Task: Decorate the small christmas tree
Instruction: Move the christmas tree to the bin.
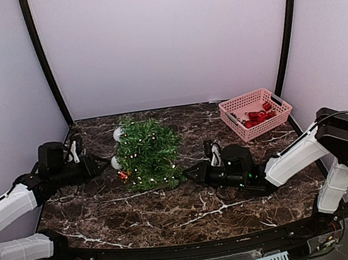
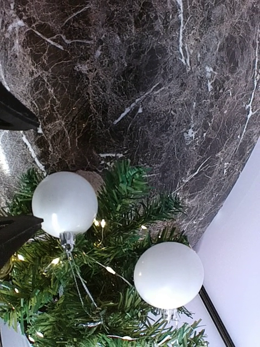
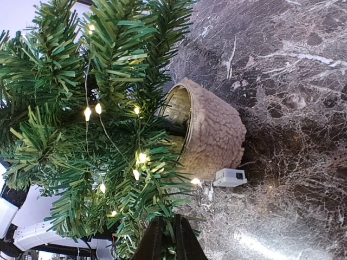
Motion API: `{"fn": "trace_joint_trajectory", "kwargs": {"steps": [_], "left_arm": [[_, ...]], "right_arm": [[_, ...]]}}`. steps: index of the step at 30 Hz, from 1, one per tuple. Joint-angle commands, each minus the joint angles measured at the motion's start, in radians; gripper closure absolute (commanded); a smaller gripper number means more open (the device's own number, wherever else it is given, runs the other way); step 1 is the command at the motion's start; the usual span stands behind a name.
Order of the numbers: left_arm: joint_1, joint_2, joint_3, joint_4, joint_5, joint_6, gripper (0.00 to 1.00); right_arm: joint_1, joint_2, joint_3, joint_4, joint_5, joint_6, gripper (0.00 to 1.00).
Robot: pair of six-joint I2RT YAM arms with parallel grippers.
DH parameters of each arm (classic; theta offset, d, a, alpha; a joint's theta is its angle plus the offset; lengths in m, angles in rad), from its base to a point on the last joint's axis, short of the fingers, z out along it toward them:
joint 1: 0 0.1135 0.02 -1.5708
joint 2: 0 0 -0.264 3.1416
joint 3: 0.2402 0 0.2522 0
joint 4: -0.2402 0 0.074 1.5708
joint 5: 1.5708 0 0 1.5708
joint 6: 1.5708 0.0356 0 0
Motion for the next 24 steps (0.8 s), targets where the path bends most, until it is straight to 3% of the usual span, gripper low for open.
{"fn": "trace_joint_trajectory", "kwargs": {"steps": [1, 24], "left_arm": [[0.007, -0.029, 0.026, -0.037, -0.017, 0.024, 0.44], [0.007, -0.066, 0.091, -0.084, 0.006, 0.125, 0.39]], "right_arm": [[0.017, 0.005, -0.012, 0.008, 0.017, 0.014, 0.91], [0.059, -0.039, -0.026, -0.091, 0.019, 0.036, 0.92]]}}
